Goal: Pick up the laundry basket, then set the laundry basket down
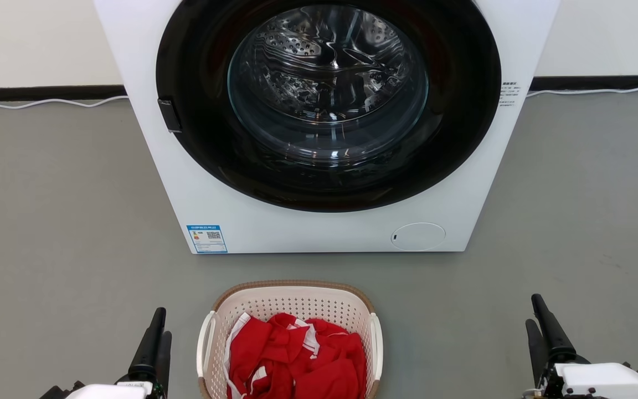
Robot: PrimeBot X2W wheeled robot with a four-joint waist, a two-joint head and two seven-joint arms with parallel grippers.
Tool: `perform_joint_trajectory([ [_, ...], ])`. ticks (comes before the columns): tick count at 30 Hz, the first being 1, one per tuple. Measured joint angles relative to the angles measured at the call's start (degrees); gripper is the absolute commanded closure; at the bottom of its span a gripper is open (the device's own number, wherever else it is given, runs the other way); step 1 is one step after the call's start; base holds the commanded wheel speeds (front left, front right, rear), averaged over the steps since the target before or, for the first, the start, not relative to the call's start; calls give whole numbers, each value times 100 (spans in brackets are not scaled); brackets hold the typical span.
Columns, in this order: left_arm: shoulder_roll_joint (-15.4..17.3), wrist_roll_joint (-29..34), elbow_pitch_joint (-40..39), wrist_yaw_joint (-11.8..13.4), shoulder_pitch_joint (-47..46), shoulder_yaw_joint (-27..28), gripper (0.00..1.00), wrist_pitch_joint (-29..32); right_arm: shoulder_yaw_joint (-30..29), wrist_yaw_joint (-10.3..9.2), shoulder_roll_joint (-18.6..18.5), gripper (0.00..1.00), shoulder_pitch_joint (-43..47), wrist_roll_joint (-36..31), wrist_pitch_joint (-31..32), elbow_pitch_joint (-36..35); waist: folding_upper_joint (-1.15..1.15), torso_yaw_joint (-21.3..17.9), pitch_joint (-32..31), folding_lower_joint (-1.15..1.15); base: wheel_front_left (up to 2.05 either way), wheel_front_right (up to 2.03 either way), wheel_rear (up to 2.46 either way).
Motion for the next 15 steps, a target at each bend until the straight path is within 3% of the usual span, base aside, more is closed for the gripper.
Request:
perform_joint_trajectory([
  [15, 2, 1121, -19, 0, 0, 60, 0, -252, 91, 0, -2, 0, 0, -1664, -243, -94, 0, -7, -20, -1, 0, 0, 0],
])
